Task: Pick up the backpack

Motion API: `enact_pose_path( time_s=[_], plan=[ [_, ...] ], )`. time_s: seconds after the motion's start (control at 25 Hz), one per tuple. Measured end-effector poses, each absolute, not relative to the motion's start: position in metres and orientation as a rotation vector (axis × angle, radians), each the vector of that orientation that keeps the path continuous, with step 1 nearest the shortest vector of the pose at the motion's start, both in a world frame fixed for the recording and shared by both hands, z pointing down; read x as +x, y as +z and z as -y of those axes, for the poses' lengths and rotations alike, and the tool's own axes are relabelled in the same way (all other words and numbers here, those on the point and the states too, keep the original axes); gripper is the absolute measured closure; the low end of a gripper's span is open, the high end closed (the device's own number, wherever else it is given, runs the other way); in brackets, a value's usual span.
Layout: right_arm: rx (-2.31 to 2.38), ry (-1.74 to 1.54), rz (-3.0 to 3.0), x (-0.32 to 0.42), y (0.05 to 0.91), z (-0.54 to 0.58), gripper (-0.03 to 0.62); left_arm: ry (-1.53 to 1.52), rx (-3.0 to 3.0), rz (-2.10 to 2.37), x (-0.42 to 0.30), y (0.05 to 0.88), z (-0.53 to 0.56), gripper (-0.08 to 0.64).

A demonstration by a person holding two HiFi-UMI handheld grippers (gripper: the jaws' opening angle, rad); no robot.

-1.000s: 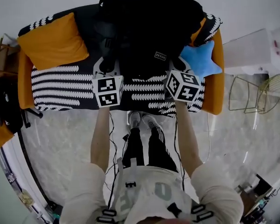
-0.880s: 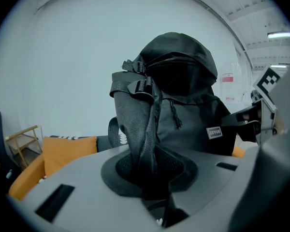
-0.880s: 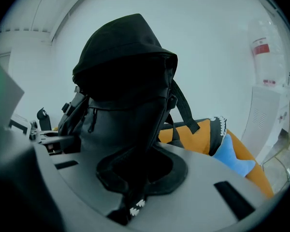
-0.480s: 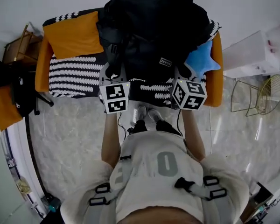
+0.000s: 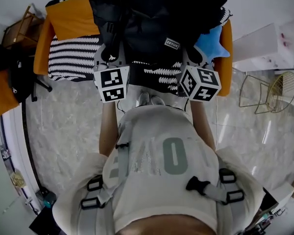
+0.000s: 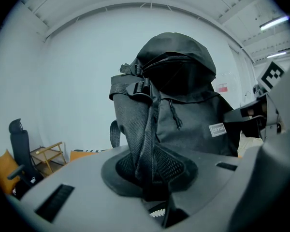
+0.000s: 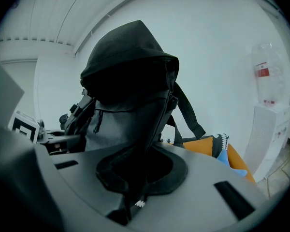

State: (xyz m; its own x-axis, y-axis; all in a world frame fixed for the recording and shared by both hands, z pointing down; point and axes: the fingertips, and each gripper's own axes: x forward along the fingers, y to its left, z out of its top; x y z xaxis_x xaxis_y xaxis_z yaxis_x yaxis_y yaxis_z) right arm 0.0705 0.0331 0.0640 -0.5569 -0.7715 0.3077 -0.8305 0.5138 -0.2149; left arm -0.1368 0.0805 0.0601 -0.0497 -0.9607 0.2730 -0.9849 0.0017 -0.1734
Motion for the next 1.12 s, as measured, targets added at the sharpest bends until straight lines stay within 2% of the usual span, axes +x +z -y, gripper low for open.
enact_pose_path(
  time_s=[1.12],
  plan=[
    [1.373, 0.433, 2.648, 0.065, 0.049, -0.047, 0.563, 0.403, 2.12, 2.221, -0.143, 0.052, -0.099, 0.483]
  ],
)
